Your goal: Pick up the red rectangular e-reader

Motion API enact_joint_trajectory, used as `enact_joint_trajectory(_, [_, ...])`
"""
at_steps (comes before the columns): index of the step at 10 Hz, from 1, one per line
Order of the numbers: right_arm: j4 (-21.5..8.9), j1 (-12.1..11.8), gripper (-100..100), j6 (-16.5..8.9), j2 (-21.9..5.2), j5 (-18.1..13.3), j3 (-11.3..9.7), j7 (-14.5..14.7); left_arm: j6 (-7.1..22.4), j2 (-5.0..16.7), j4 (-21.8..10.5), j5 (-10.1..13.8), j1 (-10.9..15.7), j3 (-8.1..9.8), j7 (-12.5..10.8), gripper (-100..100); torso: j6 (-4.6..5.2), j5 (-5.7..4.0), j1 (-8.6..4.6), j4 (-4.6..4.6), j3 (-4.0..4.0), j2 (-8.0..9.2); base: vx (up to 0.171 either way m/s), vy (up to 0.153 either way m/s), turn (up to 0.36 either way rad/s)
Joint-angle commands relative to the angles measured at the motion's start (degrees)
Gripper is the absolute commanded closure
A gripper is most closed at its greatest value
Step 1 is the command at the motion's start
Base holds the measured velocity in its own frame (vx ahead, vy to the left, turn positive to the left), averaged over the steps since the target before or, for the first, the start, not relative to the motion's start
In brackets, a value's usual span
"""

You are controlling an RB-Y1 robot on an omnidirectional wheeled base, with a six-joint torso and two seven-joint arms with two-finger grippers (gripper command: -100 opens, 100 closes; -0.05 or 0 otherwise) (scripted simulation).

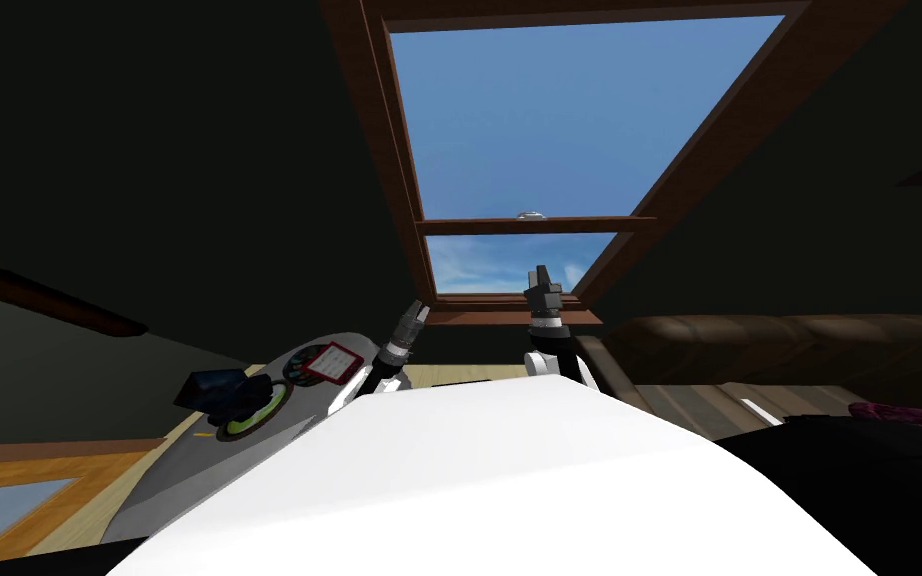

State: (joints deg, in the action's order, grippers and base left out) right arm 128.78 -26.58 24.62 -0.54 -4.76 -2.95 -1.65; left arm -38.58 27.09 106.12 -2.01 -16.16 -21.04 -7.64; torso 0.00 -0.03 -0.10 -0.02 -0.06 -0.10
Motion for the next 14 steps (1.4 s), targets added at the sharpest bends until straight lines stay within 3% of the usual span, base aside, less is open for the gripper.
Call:
enact_joint_trajectory(1, [0.00,0.00,0,0.00,0.00,0.00,0.00,0.00,-0.85,1.49,-1.99,-0.17,0.57,-0.79,-0.01,-100,0.00,0.00,0.00,0.00,0.00,0.00,0.032,-0.029,-0.036])
enact_joint_trajectory(2, [0.00,0.00,0,0.00,0.00,0.00,0.00,0.00,-2.53,3.93,-3.89,-0.79,1.83,-2.83,0.23,-100,-0.02,0.00,0.00,0.00,0.00,0.00,0.048,-0.041,-0.059])
enact_joint_trajectory(3, [0.00,0.00,0,0.00,0.00,0.00,0.00,0.00,-2.53,4.28,-5.42,-0.79,1.83,-2.83,0.23,-100,0.00,-0.01,-0.04,-0.01,-0.03,-0.06,0.045,-0.037,-0.031])
enact_joint_trajectory(4, [0.00,0.00,0,0.00,0.00,0.00,0.00,0.00,-4.25,6.55,-7.06,-1.48,3.13,-4.95,0.50,-100,-0.02,-0.01,-0.03,-0.01,-0.03,-0.06,0.042,-0.032,-0.066])
enact_joint_trajectory(5, [0.00,0.00,0,0.00,0.00,0.00,0.00,0.00,-4.25,7.07,-8.89,-1.48,3.13,-4.95,0.50,-100,0.00,-0.01,-0.01,-0.02,-0.04,-0.06,0.037,-0.027,-0.034])
enact_joint_trajectory(6, [0.00,0.00,0,0.00,0.00,0.00,0.00,0.00,-6.02,9.28,-10.75,-2.24,4.46,-7.15,0.80,-100,-0.03,-0.01,0.01,-0.01,-0.02,-0.02,0.044,-0.030,-0.047])
enact_joint_trajectory(7, [0.00,0.00,0,0.00,0.00,0.00,0.00,0.00,-6.02,9.85,-12.39,-2.24,4.46,-7.15,0.80,-100,-0.01,0.00,0.01,-0.01,-0.03,-0.04,0.038,-0.024,-0.036])
enact_joint_trajectory(8, [0.00,0.00,0,0.00,0.00,0.00,0.00,0.00,-7.82,12.02,-14.48,-3.06,5.81,-9.41,1.13,-100,-0.02,0.00,0.02,-0.01,-0.02,-0.03,0.053,-0.020,-0.074])
enact_joint_trajectory(9, [0.00,0.00,0,0.00,0.00,0.00,0.00,0.00,-7.82,12.59,-15.89,-3.06,5.81,-9.41,1.13,-100,-0.01,0.00,0.04,-0.01,-0.04,-0.07,0.045,-0.015,-0.032])
enact_joint_trajectory(10, [0.00,-0.01,0,0.00,0.00,0.00,0.00,0.00,-9.63,14.82,-17.80,-3.97,7.18,-11.73,1.49,-100,-0.03,0.01,0.05,-0.01,-0.03,-0.05,0.045,-0.022,-0.064])
enact_joint_trajectory(11, [0.00,0.00,0,0.00,0.00,0.00,0.00,0.00,-9.63,15.28,-19.24,-3.97,7.18,-11.73,1.49,-100,-0.01,0.00,0.04,-0.01,-0.03,-0.06,0.037,-0.012,-0.031])
enact_joint_trajectory(12, [0.00,0.00,0,0.00,0.00,0.00,0.01,0.00,-11.46,17.26,-21.32,-4.93,8.57,-14.10,1.88,-100,-0.03,0.01,0.06,-0.01,-0.02,-0.02,0.040,-0.009,-0.057])
enact_joint_trajectory(13, [0.00,0.00,0,0.00,0.00,0.00,0.00,0.00,-11.46,17.91,-22.85,-4.93,8.57,-14.10,1.88,-100,-0.01,0.01,0.08,-0.01,-0.02,-0.03,0.037,-0.009,-0.036])
enact_joint_trajectory(14, [0.00,0.00,0,0.00,0.00,0.00,0.01,0.00,-13.31,19.52,-25.47,-5.97,9.97,-16.51,2.29,-100,-0.03,0.01,0.08,0.00,-0.02,-0.02,0.047,-0.005,-0.062])
